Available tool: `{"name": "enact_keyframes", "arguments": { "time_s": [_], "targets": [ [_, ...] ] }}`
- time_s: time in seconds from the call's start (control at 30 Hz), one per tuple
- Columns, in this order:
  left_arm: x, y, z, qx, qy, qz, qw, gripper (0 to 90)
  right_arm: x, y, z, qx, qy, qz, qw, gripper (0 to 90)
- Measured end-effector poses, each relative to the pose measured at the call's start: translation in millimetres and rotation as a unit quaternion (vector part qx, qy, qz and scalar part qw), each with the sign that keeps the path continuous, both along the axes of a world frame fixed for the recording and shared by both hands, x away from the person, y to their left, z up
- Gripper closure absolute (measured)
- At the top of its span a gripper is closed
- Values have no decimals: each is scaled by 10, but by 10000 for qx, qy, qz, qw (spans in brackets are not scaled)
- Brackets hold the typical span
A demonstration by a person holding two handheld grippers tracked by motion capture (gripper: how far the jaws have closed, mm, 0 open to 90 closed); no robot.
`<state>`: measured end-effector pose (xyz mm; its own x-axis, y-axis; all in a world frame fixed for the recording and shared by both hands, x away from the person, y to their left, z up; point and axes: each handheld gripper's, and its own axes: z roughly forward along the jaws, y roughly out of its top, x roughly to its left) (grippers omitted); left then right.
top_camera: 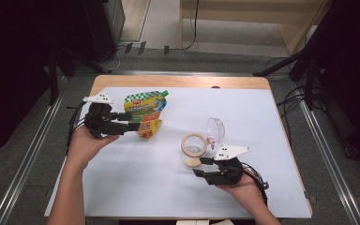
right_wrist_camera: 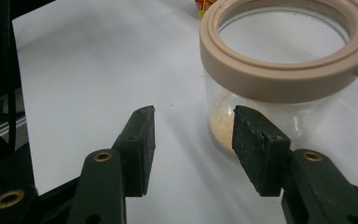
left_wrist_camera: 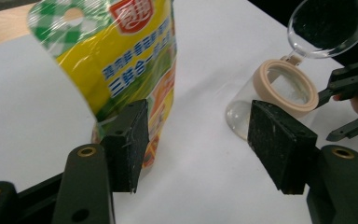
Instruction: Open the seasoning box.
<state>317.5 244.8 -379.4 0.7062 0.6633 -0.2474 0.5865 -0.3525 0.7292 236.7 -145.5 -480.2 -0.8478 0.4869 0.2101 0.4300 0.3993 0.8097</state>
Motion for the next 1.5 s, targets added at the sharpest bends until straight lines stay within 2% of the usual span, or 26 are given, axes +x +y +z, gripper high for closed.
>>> {"name": "enact_keyframes", "arguments": {
  "time_s": [0.07,0.2,0.3,0.53,0.7,0.73,0.77,0.87,0.97,1.17,1.3,1.43,1.5],
  "targets": [
    [3,61,-2,41,19,40,10000,403,-6,13,1,-3,0,31,10000,499],
    [20,186,-14,-21,27,207,9998,409,-20,27,1,-6,-27,71,10000,499],
    [85,212,-45,-119,75,316,9994,418,-25,42,-3,-8,-13,99,9999,499],
    [249,89,-170,-50,135,325,9994,448,-32,77,-17,-39,-23,157,9999,499],
    [310,3,-214,-49,81,274,9996,512,-35,116,-42,-76,12,217,9997,497],
    [320,-8,-216,-52,79,239,9997,547,-39,128,-47,-75,21,211,9997,497],
    [334,-20,-220,-94,84,192,9997,589,-43,140,-50,-79,17,219,9997,497],
    [381,-46,-216,-330,185,220,9990,634,-56,183,-60,-85,-5,299,9995,496],
    [404,-84,-222,-323,123,278,9990,647,-77,240,-62,-59,-25,339,9994,494],
    [458,-198,-290,-298,253,277,9989,692,-111,339,-74,41,-14,412,9991,483],
    [449,-211,-292,-248,159,307,9991,757,-125,387,-89,68,21,416,9991,479],
    [398,-229,-280,-22,-173,192,9997,880,-135,427,-108,103,-10,436,9990,479],
    [390,-239,-278,-10,-171,219,9996,900,-141,444,-118,84,-3,450,9990,479]
  ]
}}
